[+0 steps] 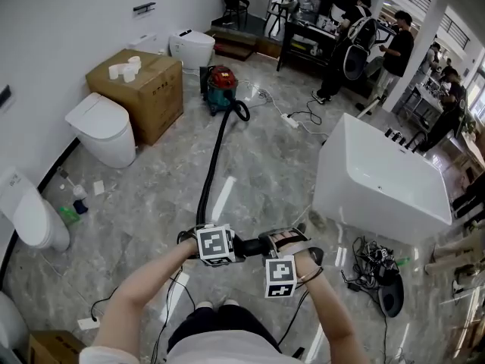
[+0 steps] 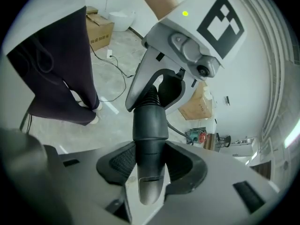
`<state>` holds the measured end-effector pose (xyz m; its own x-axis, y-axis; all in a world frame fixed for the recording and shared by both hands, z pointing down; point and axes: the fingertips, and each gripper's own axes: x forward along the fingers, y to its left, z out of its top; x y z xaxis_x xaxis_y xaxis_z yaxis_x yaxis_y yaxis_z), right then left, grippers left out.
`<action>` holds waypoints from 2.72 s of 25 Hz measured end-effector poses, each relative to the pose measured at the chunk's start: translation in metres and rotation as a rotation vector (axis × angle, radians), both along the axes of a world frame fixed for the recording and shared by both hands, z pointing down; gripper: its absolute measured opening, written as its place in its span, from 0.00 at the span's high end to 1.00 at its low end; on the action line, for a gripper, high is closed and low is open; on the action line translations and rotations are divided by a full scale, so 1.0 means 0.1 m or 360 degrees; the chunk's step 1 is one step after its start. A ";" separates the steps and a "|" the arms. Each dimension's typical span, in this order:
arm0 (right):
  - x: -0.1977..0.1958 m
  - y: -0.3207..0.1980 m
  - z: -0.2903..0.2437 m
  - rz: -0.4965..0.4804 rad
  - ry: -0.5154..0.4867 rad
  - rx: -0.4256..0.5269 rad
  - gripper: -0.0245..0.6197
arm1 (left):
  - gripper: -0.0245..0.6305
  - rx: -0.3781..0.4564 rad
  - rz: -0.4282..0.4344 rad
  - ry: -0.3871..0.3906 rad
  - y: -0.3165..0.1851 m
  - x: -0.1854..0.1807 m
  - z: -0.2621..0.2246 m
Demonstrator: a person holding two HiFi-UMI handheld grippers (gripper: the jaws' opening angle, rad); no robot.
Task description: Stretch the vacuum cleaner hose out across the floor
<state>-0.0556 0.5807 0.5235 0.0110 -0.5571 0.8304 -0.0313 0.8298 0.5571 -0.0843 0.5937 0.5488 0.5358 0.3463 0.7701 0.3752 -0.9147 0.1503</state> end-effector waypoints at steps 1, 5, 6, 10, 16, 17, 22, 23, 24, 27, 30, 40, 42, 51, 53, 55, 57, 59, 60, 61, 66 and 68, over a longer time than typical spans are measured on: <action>-0.01 0.01 0.00 0.0027 -0.0050 -0.0019 0.68 | 0.70 0.0001 -0.0002 0.0018 0.00 -0.01 -0.01; -0.06 0.06 0.01 0.0167 -0.0292 -0.0093 0.68 | 0.69 0.0053 -0.0032 0.0092 -0.06 -0.01 -0.03; -0.07 0.06 0.01 0.0202 -0.0356 -0.0109 0.68 | 0.68 0.0075 -0.0049 0.0099 -0.08 -0.02 -0.02; -0.16 0.13 0.00 0.0372 -0.0688 -0.0226 0.68 | 0.61 0.0096 -0.0108 0.0122 -0.15 -0.09 0.00; -0.23 0.25 -0.05 0.0482 -0.0937 -0.0318 0.68 | 0.58 0.0054 -0.0136 0.0281 -0.09 -0.16 -0.14; -0.20 0.25 -0.04 0.0504 -0.0937 -0.0316 0.68 | 0.53 0.0020 -0.0195 0.0337 -0.13 -0.17 -0.20; 0.16 0.30 0.01 0.0816 -0.1150 -0.0317 0.68 | 0.46 -0.0198 -0.0623 0.0594 -0.56 -0.42 -0.57; 0.21 0.29 0.00 0.0891 -0.1258 -0.0324 0.68 | 0.46 -0.0261 -0.0717 0.0643 -0.64 -0.49 -0.62; 0.24 0.29 -0.02 0.0957 -0.1377 -0.0335 0.68 | 0.46 -0.0328 -0.0814 0.0686 -0.72 -0.56 -0.65; 0.25 0.31 -0.06 0.1103 -0.1709 -0.0379 0.68 | 0.46 -0.0533 -0.1074 0.0765 -0.84 -0.76 -0.58; 0.23 0.32 -0.10 0.1230 -0.2016 -0.0409 0.68 | 0.46 -0.0737 -0.1232 0.0815 -0.82 -0.86 -0.47; 0.29 0.18 -0.47 0.1536 -0.3312 -0.0516 0.68 | 0.46 -0.1124 -0.1343 0.0880 -0.58 -0.75 -0.35; 0.34 0.12 -0.50 0.1578 -0.3501 -0.0505 0.68 | 0.46 -0.1150 -0.1323 0.0880 -0.52 -0.71 -0.34; 0.54 -0.20 -0.46 0.1833 -0.4214 -0.0394 0.68 | 0.46 -0.1150 -0.1302 0.0892 -0.40 -0.78 -0.30; 0.57 -0.28 -0.49 0.1845 -0.4369 -0.0373 0.68 | 0.46 -0.1112 -0.1290 0.0891 -0.39 -0.78 -0.29; 0.63 -0.35 -0.51 0.1857 -0.4481 -0.0317 0.68 | 0.46 -0.1094 -0.1267 0.0876 -0.36 -0.80 -0.26; 0.68 -0.42 -0.52 0.1889 -0.4532 -0.0241 0.68 | 0.46 -0.1069 -0.1236 0.0844 -0.30 -0.81 -0.22; 0.70 -0.50 -0.54 0.1916 -0.4551 -0.0181 0.68 | 0.46 -0.1015 -0.1181 0.0826 -0.21 -0.81 -0.21; 0.70 -0.54 -0.56 0.1923 -0.4555 -0.0161 0.68 | 0.46 -0.0994 -0.1142 0.0834 -0.16 -0.79 -0.23; 0.69 -0.59 -0.58 0.1924 -0.4569 -0.0149 0.68 | 0.46 -0.0983 -0.1098 0.0850 -0.10 -0.77 -0.27; 0.66 -0.79 -0.70 0.1871 -0.4687 -0.0128 0.68 | 0.46 -0.0990 -0.0980 0.0943 0.12 -0.63 -0.44; 0.62 -0.84 -0.72 0.1860 -0.4683 -0.0125 0.68 | 0.46 -0.1026 -0.1065 0.1086 0.06 -0.59 -0.60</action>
